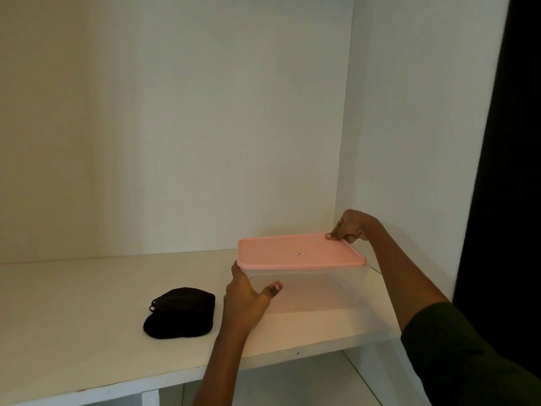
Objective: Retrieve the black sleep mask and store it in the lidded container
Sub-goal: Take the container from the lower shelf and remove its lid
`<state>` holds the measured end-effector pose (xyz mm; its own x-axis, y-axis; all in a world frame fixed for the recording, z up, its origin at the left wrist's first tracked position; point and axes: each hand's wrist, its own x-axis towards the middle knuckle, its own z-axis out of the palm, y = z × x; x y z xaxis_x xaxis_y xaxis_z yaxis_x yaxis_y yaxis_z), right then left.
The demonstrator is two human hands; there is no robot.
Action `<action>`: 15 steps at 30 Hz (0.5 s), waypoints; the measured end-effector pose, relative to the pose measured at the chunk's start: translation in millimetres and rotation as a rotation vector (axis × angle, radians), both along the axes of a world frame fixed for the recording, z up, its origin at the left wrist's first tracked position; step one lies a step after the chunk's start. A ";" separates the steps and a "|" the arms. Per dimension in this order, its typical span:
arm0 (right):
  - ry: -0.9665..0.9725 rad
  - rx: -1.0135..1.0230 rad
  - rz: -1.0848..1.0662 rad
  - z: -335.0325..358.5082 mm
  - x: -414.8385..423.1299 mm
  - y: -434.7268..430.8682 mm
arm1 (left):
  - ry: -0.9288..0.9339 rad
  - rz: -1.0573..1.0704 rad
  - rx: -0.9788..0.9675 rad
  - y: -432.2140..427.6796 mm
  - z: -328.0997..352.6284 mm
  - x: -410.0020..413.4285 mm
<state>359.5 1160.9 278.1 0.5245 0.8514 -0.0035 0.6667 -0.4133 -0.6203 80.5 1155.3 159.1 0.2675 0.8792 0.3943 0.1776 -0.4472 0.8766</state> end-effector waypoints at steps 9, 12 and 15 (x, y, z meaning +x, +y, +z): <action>0.387 0.229 0.113 23.1 -7.1 -22.0 | -0.007 -0.011 0.008 0.9 -2.1 1.6; 0.566 0.509 0.120 43.6 -4.1 -30.7 | -0.023 -0.023 -0.001 1.5 -2.2 0.7; 0.618 0.861 -0.028 71.5 2.5 -38.1 | -0.018 -0.022 0.003 2.7 -3.3 1.2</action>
<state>362.0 1122.8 349.6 0.6568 0.6817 0.3224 0.1327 0.3164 -0.9393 81.7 1158.0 155.8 0.2793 0.8720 0.4021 0.1523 -0.4537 0.8780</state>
